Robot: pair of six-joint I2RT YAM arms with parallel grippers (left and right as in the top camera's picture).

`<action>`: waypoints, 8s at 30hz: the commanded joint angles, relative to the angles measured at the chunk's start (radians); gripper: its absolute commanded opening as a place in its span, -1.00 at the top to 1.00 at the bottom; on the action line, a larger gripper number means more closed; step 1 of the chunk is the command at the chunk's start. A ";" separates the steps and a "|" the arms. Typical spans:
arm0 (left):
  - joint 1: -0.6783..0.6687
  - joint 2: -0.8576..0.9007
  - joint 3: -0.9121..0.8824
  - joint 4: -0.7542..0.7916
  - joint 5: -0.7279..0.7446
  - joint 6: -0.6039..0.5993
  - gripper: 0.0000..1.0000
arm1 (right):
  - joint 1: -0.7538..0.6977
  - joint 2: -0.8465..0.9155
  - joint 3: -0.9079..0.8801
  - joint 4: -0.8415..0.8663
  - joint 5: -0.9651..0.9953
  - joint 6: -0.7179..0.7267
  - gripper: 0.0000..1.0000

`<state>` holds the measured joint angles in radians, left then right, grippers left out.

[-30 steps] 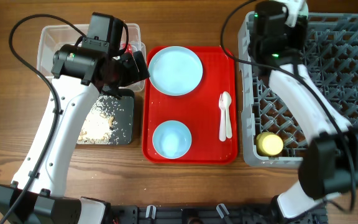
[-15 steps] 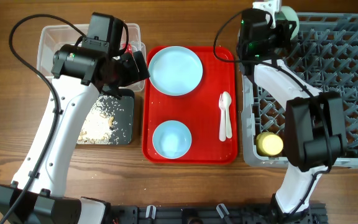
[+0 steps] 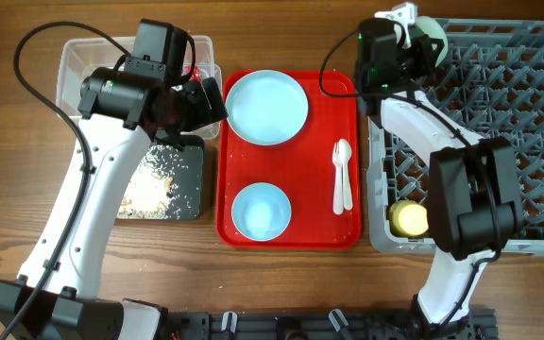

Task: Sort waste into correct bins and load items into the dishwasher rack
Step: 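Grasp green bowl rim with right gripper and place it in the rack, then move right gripper to the light-blue small bowl and grasp its rim, then carry light-blue bowl with right gripper and set it in the rack, then reach right gripper to the light-blue plate and grasp its edge, then lift light-blue plate with right gripper and stand it upright in rack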

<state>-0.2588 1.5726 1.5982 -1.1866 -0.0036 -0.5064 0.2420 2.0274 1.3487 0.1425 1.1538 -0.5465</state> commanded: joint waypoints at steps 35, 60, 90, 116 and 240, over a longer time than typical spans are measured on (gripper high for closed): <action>0.004 -0.007 0.010 0.000 -0.017 0.004 -1.00 | 0.148 -0.396 0.000 -0.718 -1.153 0.866 -1.00; 0.004 -0.007 0.010 0.000 -0.017 0.004 -1.00 | 0.394 -0.412 -0.407 -0.756 -1.424 1.354 -0.40; 0.004 -0.007 0.010 0.000 -0.017 0.004 -1.00 | 0.219 -0.710 -0.105 -1.192 -0.873 1.284 0.91; 0.004 -0.007 0.010 0.000 -0.017 0.004 -1.00 | 0.211 -0.346 -0.094 -1.324 0.242 1.041 0.91; 0.004 -0.007 0.010 0.000 -0.017 0.004 -1.00 | 0.129 -0.695 0.081 -0.943 -0.620 0.893 0.91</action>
<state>-0.2588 1.5726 1.5982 -1.1866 -0.0036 -0.5064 0.3935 1.4891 1.4101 -0.7708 0.2516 0.5331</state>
